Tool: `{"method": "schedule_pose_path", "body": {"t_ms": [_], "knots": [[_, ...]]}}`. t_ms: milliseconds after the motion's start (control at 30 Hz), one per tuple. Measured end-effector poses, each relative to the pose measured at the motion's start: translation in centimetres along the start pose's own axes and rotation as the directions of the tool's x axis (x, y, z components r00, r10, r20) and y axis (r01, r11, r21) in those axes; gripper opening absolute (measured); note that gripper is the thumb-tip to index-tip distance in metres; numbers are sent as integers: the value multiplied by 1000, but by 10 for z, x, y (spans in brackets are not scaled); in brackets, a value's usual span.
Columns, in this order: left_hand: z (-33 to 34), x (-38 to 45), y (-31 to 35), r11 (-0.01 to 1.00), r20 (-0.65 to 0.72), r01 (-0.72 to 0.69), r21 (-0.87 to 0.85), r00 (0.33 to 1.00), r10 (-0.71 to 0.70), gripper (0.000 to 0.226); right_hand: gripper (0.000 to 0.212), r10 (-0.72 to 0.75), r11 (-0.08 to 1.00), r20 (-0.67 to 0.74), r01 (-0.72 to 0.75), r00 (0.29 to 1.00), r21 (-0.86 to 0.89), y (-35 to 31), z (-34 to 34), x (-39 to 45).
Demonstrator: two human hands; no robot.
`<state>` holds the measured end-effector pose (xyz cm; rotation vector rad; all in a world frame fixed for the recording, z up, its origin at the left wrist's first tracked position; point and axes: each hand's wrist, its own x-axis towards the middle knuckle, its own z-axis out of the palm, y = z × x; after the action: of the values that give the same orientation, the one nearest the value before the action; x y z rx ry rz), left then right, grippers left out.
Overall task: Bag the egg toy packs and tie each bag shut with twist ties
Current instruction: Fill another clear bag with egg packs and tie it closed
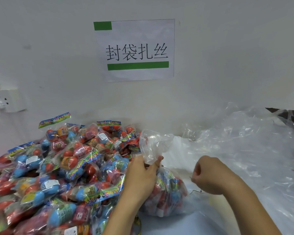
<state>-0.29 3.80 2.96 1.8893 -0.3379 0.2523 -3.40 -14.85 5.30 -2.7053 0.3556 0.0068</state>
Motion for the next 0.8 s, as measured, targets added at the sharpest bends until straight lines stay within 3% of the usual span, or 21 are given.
{"method": "schedule_pose_path", "body": {"t_ms": [133, 300, 500, 633, 800], "knots": [[-2, -2, 4, 999, 43, -41, -9, 998, 42, 63, 19, -111, 908, -147, 161, 983, 388, -18, -12, -7], [0, -3, 4, 993, 77, -114, 28, 991, 111, 44, 19, -121, 763, -108, 162, 987, 626, -35, 0, -11], [1, -5, 6, 994, 75, -107, -18, 991, 108, 45, 22, -132, 764, -104, 168, 986, 623, -35, 2, -11], [0, -2, 2, 989, 43, -142, 46, 989, 141, 28, 20, -188, 740, -31, 162, 982, 653, -36, 2, -12], [0, -1, 0, 988, 17, -93, 126, 996, 92, 50, 20, -245, 749, 14, 180, 969, 637, -36, 0, -14]]}}
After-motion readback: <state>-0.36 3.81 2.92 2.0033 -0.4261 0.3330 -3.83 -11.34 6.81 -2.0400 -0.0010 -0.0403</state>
